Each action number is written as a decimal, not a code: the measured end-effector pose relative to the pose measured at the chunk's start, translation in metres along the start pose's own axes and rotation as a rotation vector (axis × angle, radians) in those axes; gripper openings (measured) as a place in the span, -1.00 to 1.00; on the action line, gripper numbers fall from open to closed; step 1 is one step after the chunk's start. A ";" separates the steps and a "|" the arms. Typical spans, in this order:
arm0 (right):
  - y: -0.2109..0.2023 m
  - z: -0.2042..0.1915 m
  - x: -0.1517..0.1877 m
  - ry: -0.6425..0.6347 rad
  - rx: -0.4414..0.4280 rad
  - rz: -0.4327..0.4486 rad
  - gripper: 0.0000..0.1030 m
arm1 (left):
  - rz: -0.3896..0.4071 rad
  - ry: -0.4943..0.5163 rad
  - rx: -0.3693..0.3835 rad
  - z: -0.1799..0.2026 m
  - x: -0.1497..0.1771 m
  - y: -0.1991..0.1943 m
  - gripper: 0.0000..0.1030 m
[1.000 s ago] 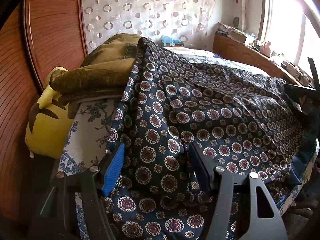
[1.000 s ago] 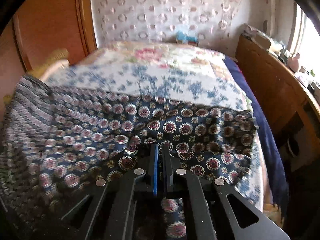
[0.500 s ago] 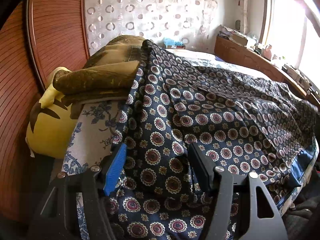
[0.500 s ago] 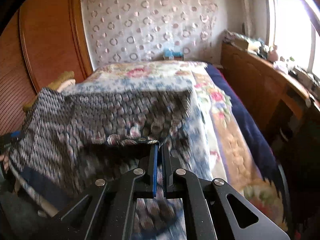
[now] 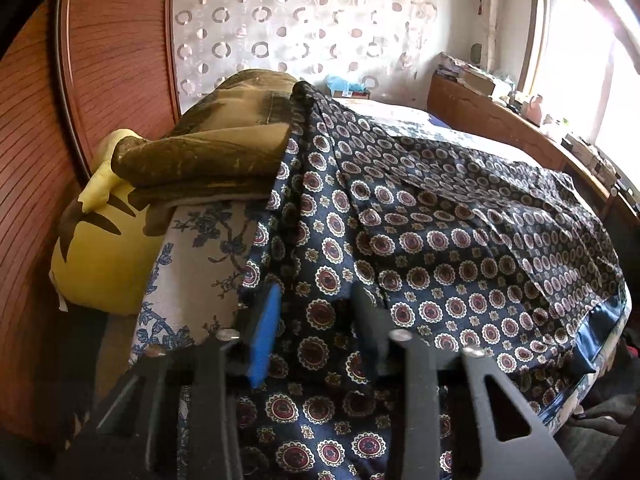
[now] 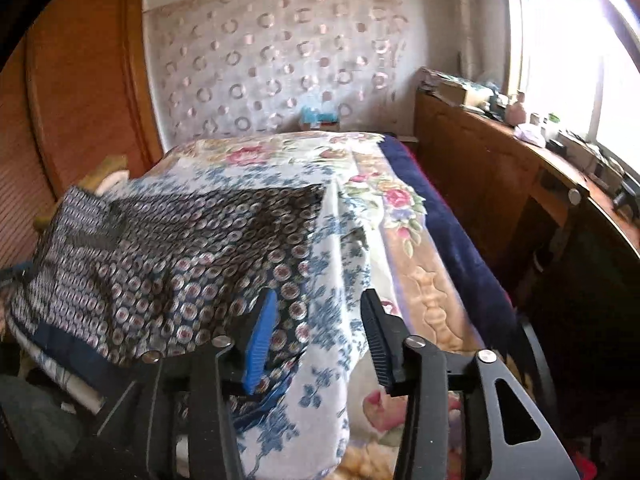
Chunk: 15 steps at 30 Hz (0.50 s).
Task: Fold small clothes
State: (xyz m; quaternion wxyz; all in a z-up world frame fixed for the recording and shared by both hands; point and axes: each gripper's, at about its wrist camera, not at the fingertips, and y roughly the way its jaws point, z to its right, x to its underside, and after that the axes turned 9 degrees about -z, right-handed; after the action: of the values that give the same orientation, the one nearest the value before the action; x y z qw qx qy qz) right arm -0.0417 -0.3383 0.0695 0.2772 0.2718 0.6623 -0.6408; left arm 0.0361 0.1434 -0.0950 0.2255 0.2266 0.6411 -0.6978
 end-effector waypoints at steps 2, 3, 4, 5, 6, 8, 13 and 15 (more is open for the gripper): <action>0.016 -0.002 -0.001 0.007 -0.007 -0.022 -0.10 | -0.007 0.000 -0.011 -0.001 0.000 0.001 -0.45; 0.027 -0.006 -0.001 0.012 -0.011 -0.038 -0.10 | -0.008 -0.004 -0.012 -0.002 0.000 0.002 -0.45; 0.037 -0.007 -0.002 0.018 -0.025 -0.062 -0.10 | -0.009 -0.011 -0.020 -0.003 0.000 0.002 -0.45; 0.044 -0.009 -0.004 0.020 -0.041 -0.081 -0.10 | -0.011 -0.014 -0.031 -0.004 0.000 0.002 -0.45; 0.053 -0.012 -0.003 0.018 -0.056 -0.098 -0.10 | -0.012 -0.018 -0.037 -0.006 0.000 0.002 -0.45; 0.066 -0.014 -0.004 0.011 -0.080 -0.129 -0.10 | -0.015 -0.019 -0.030 -0.008 0.000 0.002 -0.45; 0.082 -0.018 -0.004 0.013 -0.102 -0.173 -0.10 | -0.036 -0.003 -0.036 -0.007 0.001 0.006 -0.17; 0.079 -0.020 -0.006 -0.002 -0.112 -0.175 -0.10 | -0.034 -0.003 -0.040 -0.006 0.000 0.005 -0.13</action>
State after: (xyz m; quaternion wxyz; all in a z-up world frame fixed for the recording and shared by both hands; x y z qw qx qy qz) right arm 0.0186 -0.3157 0.0188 0.2357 0.1963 0.7180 -0.6248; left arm 0.0392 0.1490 -0.0995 0.2193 0.2101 0.6582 -0.6888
